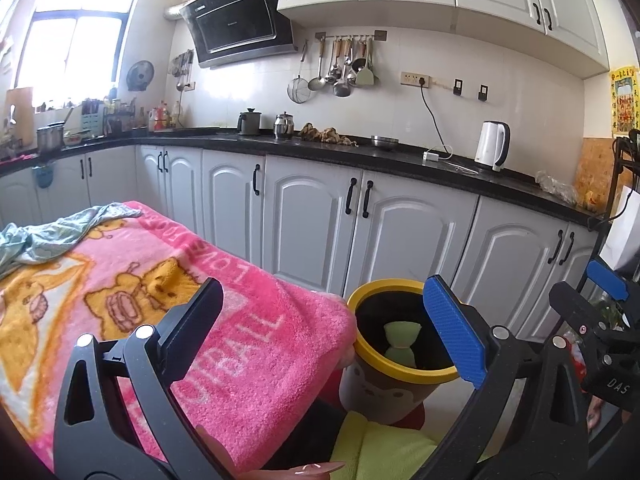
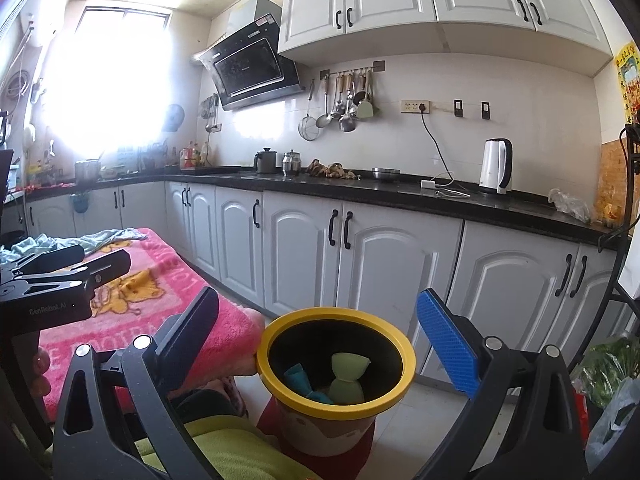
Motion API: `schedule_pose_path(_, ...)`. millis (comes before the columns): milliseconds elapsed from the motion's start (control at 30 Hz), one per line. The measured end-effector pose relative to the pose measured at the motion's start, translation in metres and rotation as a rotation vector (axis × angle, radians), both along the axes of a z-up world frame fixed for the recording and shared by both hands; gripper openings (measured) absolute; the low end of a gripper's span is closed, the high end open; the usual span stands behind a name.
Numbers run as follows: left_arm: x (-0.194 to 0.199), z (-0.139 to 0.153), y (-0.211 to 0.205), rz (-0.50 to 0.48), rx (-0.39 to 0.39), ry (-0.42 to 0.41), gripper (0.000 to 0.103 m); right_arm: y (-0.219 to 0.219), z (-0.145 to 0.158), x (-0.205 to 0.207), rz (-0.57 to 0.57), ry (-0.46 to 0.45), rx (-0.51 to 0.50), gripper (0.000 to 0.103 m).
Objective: Collect trash
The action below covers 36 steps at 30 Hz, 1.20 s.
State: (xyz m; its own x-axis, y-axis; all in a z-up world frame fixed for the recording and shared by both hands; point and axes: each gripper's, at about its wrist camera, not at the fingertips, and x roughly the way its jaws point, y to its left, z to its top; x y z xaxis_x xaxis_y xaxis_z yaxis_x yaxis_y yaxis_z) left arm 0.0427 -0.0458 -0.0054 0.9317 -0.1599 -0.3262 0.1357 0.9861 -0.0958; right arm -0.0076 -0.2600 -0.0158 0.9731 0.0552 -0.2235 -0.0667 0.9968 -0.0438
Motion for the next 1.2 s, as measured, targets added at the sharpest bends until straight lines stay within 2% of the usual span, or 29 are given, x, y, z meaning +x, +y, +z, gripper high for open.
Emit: schedule_pose_path(1200, -0.0001, 0.0024, 0.0001, 0.012, 0.005, -0.007, 0.092, 0.0006, -0.0043, 0.0002, -0.002, 0.004, -0.001, 0.097)
